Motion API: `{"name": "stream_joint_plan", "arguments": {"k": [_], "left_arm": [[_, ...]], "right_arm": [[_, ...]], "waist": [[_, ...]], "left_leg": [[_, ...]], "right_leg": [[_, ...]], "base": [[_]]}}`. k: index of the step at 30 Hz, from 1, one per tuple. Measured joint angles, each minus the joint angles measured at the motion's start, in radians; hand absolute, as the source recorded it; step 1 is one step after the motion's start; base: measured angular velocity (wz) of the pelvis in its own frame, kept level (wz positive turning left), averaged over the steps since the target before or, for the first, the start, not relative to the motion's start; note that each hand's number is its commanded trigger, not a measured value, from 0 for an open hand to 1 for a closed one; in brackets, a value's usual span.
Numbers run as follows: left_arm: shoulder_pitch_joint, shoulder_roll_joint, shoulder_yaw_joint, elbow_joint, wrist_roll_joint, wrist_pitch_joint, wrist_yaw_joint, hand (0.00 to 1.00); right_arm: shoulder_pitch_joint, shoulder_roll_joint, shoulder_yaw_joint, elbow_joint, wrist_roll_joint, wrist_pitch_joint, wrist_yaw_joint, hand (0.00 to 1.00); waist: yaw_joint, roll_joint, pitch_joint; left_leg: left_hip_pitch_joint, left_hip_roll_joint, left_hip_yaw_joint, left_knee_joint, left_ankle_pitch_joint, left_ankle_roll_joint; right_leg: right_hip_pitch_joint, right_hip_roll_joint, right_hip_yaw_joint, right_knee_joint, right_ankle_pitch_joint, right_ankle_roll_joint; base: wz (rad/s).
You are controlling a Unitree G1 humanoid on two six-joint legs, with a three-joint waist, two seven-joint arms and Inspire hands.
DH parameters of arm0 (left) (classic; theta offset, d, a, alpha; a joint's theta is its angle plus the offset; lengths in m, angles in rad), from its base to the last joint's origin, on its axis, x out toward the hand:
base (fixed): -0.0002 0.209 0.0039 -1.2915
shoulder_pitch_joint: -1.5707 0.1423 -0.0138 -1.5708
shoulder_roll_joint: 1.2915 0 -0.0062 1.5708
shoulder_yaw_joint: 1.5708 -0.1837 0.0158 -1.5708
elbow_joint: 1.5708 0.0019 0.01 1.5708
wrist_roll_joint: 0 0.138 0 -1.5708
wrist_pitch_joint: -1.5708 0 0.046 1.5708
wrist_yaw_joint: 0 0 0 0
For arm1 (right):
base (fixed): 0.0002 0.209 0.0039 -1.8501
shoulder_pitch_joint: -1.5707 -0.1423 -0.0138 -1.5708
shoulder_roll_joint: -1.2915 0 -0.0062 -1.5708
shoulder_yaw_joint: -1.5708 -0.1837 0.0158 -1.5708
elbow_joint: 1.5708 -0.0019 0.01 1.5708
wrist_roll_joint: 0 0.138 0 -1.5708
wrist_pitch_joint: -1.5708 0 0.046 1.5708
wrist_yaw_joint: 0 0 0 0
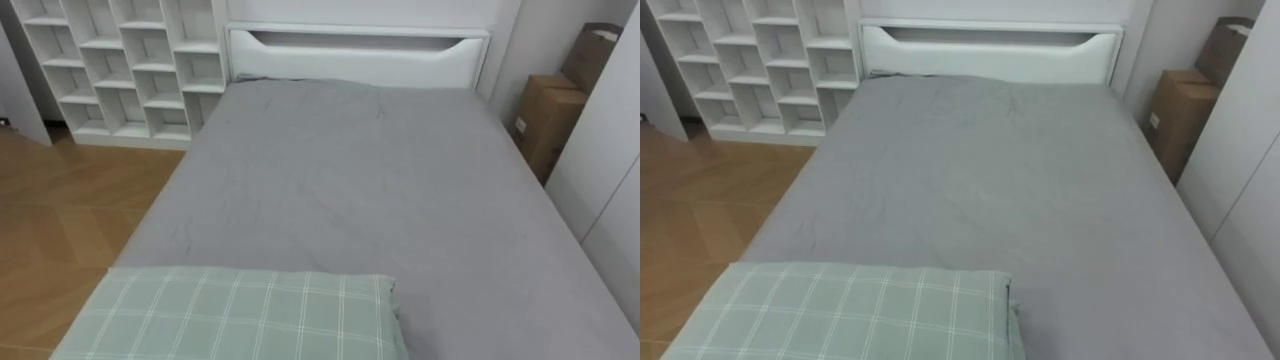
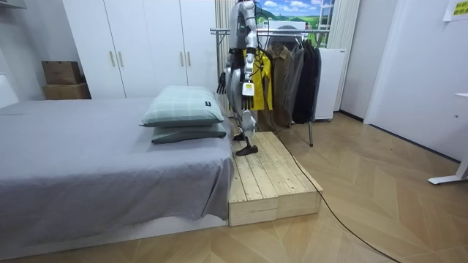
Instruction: Hang clothes
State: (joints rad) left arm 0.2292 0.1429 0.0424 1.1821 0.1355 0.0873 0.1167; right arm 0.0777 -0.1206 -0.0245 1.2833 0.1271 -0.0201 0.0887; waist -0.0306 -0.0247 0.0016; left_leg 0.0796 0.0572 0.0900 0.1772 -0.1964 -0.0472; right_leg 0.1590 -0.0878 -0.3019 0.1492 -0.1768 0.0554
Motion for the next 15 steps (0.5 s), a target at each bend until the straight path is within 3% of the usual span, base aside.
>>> {"name": "stream_joint_plan", "arguments": {"k": [15], "left_arm": [[0.003,-0.014,-0.011,0.007,0.102,0.060,-0.034,0.00]], "right_arm": [[-0.009,0.000,0.001,0.001,0.001,0.009,0.000,0.00]], "waist": [[-0.001,0.001,0.0004]], "left_leg": [[0.000,0.000,0.000,0.010,0.000,0.000]], "right_leg": [[0.004,0.000,0.006,0.001,0.000,0.000]], "base": [[0.00]]}}
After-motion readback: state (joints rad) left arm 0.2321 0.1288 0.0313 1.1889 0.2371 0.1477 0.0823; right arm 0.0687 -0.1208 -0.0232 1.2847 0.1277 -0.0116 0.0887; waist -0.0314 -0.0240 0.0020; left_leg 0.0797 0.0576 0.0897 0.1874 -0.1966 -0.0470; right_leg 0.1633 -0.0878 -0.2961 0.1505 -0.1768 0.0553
